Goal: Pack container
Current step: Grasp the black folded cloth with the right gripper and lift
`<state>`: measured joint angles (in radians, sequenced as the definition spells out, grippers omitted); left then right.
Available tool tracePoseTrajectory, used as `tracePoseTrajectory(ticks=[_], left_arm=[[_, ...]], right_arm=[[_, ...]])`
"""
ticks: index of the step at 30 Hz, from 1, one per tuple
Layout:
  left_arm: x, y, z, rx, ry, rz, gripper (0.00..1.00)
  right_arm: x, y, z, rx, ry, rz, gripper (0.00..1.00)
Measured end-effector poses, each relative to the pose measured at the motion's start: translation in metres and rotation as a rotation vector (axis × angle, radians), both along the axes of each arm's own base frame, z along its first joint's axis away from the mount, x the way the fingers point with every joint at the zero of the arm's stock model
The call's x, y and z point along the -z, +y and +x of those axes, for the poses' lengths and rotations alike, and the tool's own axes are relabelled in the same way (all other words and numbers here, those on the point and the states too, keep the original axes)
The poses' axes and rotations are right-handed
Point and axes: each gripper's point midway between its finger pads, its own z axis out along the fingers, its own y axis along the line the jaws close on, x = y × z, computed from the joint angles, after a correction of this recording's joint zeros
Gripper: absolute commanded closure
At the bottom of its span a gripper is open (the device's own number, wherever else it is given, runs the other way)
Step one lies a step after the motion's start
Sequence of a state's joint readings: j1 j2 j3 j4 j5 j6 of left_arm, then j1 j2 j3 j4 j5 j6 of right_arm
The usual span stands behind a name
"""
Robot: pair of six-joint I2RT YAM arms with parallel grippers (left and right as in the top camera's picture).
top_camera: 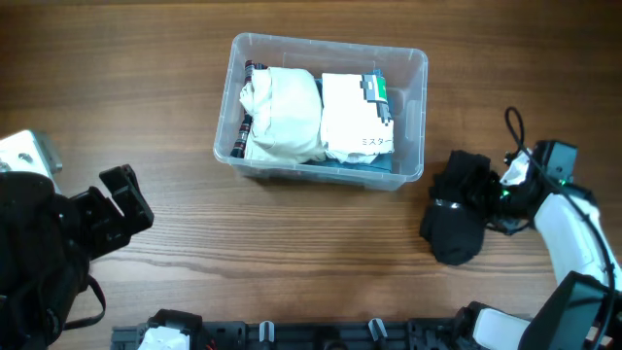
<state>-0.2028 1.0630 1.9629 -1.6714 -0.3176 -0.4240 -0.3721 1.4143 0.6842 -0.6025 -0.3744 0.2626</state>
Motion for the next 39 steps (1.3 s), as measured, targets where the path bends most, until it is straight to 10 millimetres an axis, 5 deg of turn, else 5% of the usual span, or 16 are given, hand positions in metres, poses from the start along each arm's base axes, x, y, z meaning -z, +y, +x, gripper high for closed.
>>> tracePoseTrajectory(ticks=[3,6,11,18,23,27,31,32,35,39], left_arm=[[0.000,0.000,0.000,0.000,0.001,0.000,0.00],[0.000,0.000,0.000,0.000,0.001,0.000,0.00],[0.000,0.000,0.000,0.000,0.000,0.000,0.00],[0.000,0.000,0.000,0.000,0.001,0.000,0.00],[0.000,0.000,0.000,0.000,0.001,0.000,0.00],[0.000,0.000,0.000,0.000,0.000,0.000,0.00],[0.000,0.000,0.000,0.000,0.001,0.000,0.00],[0.000,0.000,0.000,0.000,0.001,0.000,0.00],[0.000,0.000,0.000,0.000,0.001,0.000,0.00],[0.000,0.000,0.000,0.000,0.001,0.000,0.00]], right_arm=[[0.011,0.012,-0.005,-0.012,-0.026,0.054,0.76],[0.007,0.022,-0.005,-0.025,-0.040,0.111,0.96],[-0.022,0.029,-0.010,-0.033,-0.023,0.152,0.96],[-0.185,0.017,0.046,-0.108,-0.390,0.025,0.96],[-0.249,0.063,0.074,-0.280,-0.623,0.052,0.96],[-0.246,0.123,0.103,-0.398,-0.658,0.128,0.96],[-0.191,0.172,0.140,-0.411,-0.546,0.158,0.88],[-0.172,0.176,0.143,-0.386,-0.487,0.161,0.76],[-0.124,0.168,0.150,-0.292,-0.338,0.127,0.70],[-0.129,0.152,0.151,-0.258,-0.357,0.037,0.52]])
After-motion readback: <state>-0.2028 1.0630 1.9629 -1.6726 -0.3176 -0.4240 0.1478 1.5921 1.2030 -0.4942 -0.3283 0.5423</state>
